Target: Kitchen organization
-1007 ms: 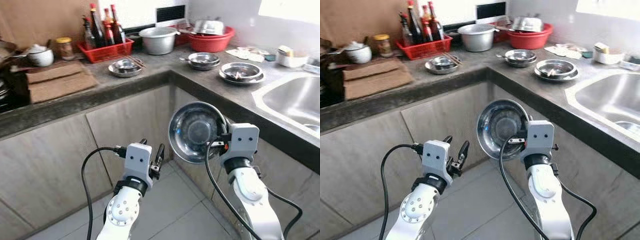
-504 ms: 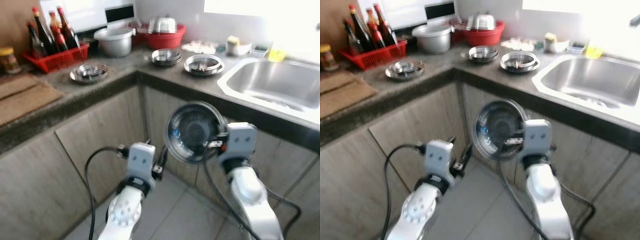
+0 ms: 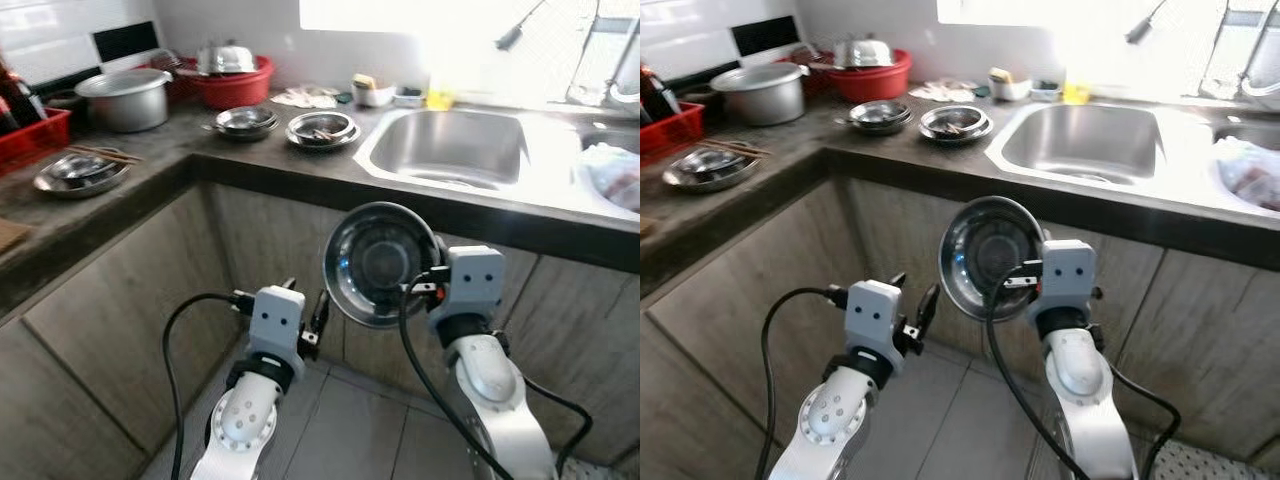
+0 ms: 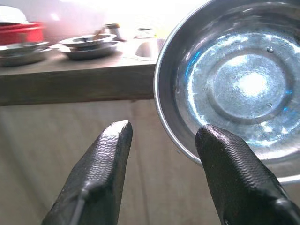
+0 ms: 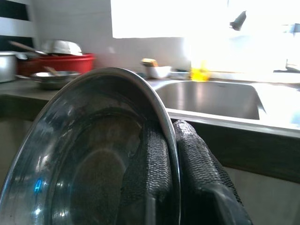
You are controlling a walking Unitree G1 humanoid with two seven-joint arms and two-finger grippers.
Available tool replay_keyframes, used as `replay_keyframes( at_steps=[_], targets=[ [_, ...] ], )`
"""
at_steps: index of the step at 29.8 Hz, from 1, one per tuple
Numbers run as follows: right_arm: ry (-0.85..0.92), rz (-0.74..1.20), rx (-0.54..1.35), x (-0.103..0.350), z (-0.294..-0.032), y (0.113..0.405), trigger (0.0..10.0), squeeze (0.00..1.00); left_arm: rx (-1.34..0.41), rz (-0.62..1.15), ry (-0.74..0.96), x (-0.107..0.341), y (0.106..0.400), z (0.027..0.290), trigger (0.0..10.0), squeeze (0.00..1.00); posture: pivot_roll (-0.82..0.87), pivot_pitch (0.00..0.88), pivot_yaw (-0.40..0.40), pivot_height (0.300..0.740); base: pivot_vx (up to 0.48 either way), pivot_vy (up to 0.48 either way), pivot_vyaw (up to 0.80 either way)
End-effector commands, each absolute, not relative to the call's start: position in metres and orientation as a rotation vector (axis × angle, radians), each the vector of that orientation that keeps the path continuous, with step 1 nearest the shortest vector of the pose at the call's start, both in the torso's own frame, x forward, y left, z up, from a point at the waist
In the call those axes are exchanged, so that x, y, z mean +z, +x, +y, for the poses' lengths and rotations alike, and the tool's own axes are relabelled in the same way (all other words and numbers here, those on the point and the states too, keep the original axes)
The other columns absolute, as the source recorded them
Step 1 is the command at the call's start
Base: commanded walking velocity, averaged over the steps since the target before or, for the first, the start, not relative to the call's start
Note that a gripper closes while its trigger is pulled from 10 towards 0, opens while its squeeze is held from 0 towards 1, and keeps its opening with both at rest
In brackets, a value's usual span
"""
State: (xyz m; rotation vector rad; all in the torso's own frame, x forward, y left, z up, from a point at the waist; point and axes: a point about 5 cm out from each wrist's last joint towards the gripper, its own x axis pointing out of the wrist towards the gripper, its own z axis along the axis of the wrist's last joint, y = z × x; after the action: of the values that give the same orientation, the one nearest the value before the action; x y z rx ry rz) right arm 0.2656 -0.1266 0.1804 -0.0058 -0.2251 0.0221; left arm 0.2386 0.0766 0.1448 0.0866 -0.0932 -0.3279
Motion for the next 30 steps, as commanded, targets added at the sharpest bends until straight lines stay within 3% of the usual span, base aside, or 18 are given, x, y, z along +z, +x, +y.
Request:
replay_keyframes(
  at_steps=[1, 4, 10, 14, 15, 16, 30],
  targets=[
    [-0.001, -0.251, 0.021, 0.1877, -0.125, 0.2657, 0.0, 0.0, -0.336, -0.101, 0.103, 0.1456, 0.2378, 0.0755, 10.0, 0.0, 0.03, 0.011, 0.018, 0.74, 0.0, -0.45, -0.78],
    [-0.002, -0.252, 0.019, 0.1879, -0.1254, 0.2657, 0.0, 0.0, -0.338, -0.091, 0.09, 0.1448, 0.2383, 0.0751, 10.0, 0.0, 0.03, 0.011, 0.019, 0.74, 0.0, -0.45, -0.79],
    [-0.006, -0.265, 0.013, 0.19, -0.1265, 0.2664, 0.0, 0.0, -0.311, -0.08, 0.064, 0.1448, 0.2407, 0.078, 10.0, 0.0, 0.03, 0.012, 0.017, 0.74, 0.0, 0.0, -0.77],
    [-0.008, -0.268, 0.028, 0.191, -0.1245, 0.2673, 0.0, 0.0, -0.306, -0.083, 0.067, 0.1452, 0.2405, 0.0787, 10.0, 0.0, 0.03, 0.014, 0.015, 0.74, 0.0, 0.0, 0.0],
    [-0.009, -0.267, 0.035, 0.1914, -0.1236, 0.2675, 7.0, 0.0, -0.303, -0.083, 0.068, 0.1453, 0.2404, 0.0788, 10.0, 0.0, 0.03, 0.015, 0.014, 0.74, 0.0, 0.0, 0.0],
    [-0.009, -0.267, 0.036, 0.1914, -0.1235, 0.2676, 10.0, 0.0, -0.303, -0.083, 0.068, 0.1452, 0.2404, 0.0789, 10.0, 0.0, 0.03, 0.015, 0.014, 0.74, 0.0, 0.0, 0.0],
    [0.022, -0.253, 0.034, 0.1925, -0.1255, 0.2693, 10.0, 0.0, -0.297, -0.102, 0.078, 0.1484, 0.2413, 0.0796, 10.0, 0.0, 0.03, 0.019, 0.015, 0.74, 0.052, 0.0, -0.05]
  ],
)
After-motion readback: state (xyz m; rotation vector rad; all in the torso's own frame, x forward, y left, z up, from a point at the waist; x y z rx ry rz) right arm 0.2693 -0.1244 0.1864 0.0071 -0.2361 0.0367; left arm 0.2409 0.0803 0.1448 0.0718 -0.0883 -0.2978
